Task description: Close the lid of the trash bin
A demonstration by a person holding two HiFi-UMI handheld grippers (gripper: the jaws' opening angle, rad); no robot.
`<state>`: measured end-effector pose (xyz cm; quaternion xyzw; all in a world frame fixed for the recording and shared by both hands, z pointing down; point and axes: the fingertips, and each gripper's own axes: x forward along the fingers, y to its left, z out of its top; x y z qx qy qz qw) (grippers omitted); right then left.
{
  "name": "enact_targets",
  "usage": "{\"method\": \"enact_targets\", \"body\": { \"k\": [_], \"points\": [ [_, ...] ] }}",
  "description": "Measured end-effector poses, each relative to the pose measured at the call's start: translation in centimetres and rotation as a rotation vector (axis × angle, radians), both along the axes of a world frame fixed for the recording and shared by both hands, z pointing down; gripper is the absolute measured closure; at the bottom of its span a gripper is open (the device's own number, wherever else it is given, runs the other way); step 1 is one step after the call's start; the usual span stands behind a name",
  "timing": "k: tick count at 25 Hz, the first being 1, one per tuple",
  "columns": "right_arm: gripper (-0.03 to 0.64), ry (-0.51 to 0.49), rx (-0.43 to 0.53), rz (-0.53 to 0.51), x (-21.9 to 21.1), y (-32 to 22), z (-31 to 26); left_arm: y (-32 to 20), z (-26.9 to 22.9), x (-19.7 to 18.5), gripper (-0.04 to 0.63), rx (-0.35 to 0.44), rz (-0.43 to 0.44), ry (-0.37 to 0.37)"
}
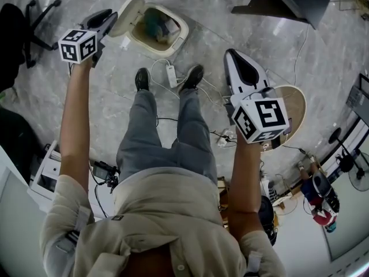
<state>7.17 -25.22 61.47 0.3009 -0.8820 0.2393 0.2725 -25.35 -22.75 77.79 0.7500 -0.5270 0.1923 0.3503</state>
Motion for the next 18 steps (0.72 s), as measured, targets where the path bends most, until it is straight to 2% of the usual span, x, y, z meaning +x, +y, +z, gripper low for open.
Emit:
{"method": "enact_targets", "body": {
  "k": [9,18],
  "points": [
    [0.591,0.011,-0.023,0.012,0.9,0.5,2.0,0.7,2.7,2.4,0.500,-0.026,0.030,0.059],
    [0.591,0.009,-0.039,0.019,1.4,0.6,3.1,1.9,4.7,10.3,0.508,-0.063,0.140,0.141]
  ]
}}
